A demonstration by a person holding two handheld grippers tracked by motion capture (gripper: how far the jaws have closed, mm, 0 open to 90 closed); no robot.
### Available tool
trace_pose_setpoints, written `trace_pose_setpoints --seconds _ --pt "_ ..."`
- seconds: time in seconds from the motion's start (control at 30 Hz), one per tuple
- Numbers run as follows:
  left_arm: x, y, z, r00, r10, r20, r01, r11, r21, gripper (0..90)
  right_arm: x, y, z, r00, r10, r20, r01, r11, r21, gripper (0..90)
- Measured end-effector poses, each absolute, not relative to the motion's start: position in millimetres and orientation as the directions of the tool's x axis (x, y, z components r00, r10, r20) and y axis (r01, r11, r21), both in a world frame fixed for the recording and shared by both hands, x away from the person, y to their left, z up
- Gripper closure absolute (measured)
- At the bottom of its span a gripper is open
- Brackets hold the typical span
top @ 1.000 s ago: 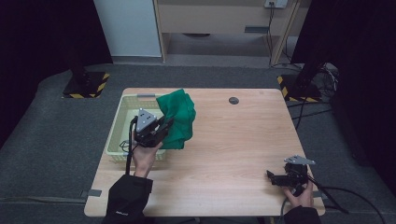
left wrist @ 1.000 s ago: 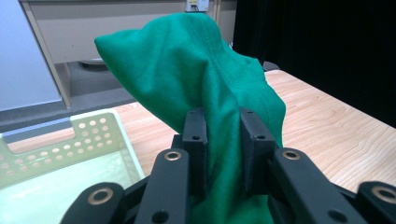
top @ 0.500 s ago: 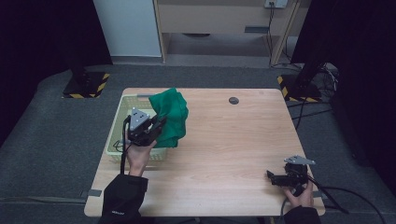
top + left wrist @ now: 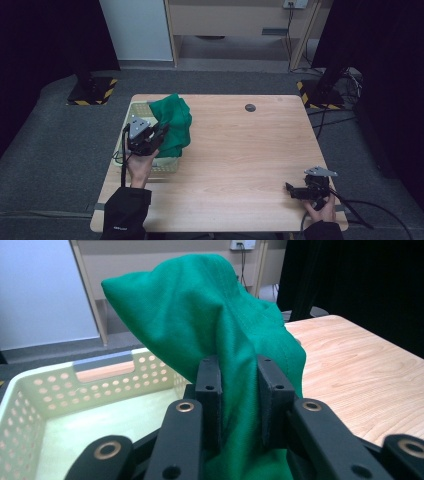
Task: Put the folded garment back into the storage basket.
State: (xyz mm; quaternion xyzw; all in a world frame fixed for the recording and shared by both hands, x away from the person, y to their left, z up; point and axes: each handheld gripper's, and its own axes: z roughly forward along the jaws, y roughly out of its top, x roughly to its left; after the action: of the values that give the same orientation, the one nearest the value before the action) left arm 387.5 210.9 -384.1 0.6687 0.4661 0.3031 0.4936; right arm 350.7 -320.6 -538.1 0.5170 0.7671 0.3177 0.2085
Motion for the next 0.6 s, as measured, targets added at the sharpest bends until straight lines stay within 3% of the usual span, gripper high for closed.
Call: trace_pose_setpoints --seconds 0.6 --pt "394 234 -395 0.319 0.947 -0.048 0.352 -0.071 0.933 75.2 351 -321 -538 -0.379 0.926 0.008 0.661 0.264 0.703 0.2"
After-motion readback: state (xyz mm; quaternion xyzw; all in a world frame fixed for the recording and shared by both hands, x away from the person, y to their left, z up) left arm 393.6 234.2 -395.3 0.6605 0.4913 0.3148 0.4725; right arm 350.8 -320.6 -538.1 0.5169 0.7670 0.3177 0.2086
